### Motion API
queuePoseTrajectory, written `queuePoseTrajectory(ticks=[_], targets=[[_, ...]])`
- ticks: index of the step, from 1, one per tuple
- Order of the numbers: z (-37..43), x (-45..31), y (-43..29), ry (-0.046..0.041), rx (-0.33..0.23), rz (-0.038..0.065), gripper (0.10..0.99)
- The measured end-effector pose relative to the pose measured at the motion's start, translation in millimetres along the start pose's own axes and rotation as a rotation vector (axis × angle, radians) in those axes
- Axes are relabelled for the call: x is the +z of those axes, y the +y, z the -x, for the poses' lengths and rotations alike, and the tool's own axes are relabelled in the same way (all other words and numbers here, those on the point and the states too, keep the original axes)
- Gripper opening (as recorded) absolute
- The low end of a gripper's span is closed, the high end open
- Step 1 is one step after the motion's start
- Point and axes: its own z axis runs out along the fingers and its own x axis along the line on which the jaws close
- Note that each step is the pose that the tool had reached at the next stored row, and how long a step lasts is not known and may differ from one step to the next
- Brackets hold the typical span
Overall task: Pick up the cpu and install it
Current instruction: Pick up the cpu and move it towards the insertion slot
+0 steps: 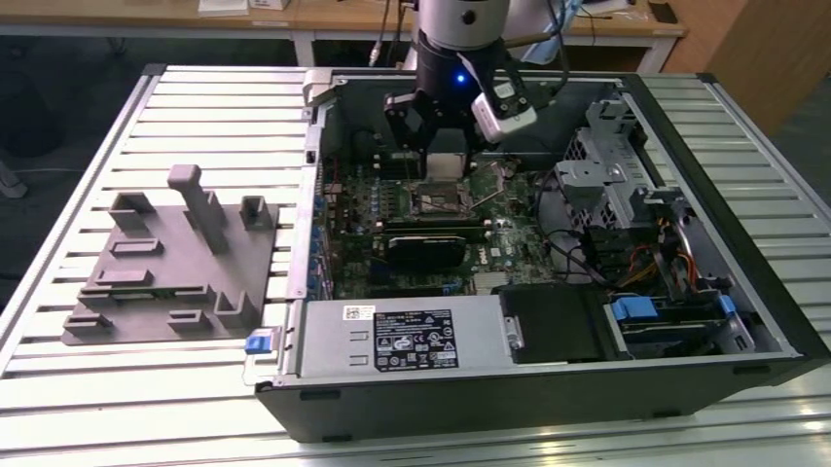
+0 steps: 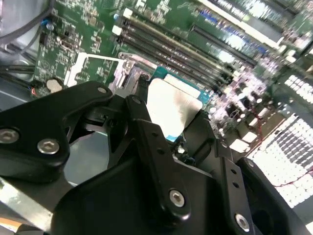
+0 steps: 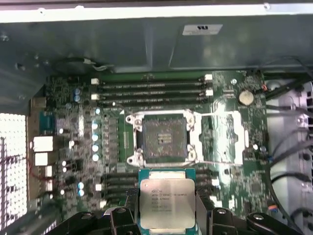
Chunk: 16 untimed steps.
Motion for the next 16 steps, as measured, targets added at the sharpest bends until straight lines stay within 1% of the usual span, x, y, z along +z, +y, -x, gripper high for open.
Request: queuePoseTrajectory(ticks=[3, 6, 16], targets=[[-0.5, 5.8, 5.5, 0.0002, -0.003, 0.0, 0.541], [-0.8, 11.5, 9.5, 0.0003, -0.005, 0.0, 0.541], [-1.6, 29.9, 13.7, 0.0006, -0.011, 0.0, 0.541]])
